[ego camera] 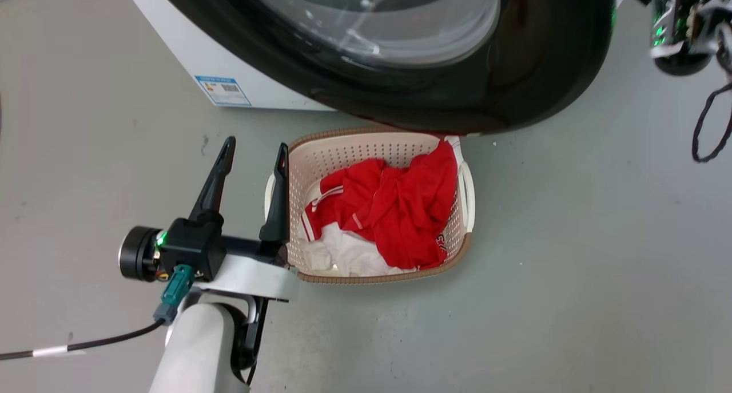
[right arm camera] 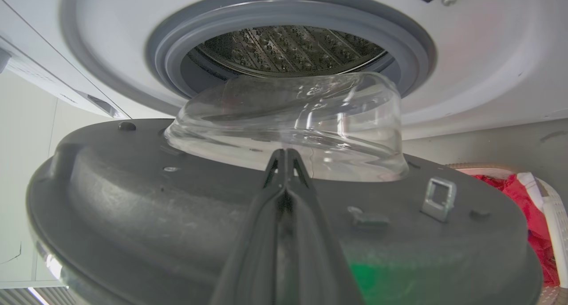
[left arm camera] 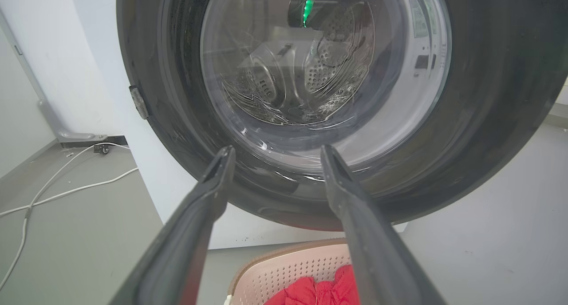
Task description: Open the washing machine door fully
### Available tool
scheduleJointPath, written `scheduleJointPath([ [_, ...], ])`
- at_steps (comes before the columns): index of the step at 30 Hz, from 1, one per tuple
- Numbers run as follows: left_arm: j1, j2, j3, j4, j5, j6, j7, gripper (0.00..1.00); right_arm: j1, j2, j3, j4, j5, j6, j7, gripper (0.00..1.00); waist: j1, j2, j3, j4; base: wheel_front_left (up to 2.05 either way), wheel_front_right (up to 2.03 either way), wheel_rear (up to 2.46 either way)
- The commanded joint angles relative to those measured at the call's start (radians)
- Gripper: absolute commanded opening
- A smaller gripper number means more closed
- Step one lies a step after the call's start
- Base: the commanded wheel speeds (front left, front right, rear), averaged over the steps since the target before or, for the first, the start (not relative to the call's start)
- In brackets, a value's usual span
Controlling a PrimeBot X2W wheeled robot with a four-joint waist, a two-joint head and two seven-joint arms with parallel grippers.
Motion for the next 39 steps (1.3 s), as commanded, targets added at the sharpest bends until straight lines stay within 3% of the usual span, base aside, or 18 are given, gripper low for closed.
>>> scheduleJointPath([
  [1,0.021,-0.001,0.003,0.005,-0.003,0.006,-0.002,1.00,0.030,0.008,0.005,-0.011,0.011,0.002,0.015,0.00,0.0000,0.0000,-0.027,-0.005,0.00,0.00,0.00],
  [20,0.157,-0.001,0.010,0.053,-0.003,0.021,-0.002,1.00,0.331,0.073,0.057,-0.146,0.037,0.002,0.121,0.00,0.0000,0.0000,-0.243,-0.017,0.00,0.00,0.00],
  [39,0.216,-0.001,0.006,0.063,-0.001,0.030,-0.002,1.00,0.548,0.171,0.119,-0.375,0.042,0.002,0.108,0.00,0.0000,0.0000,-0.328,-0.012,0.00,0.00,0.00],
])
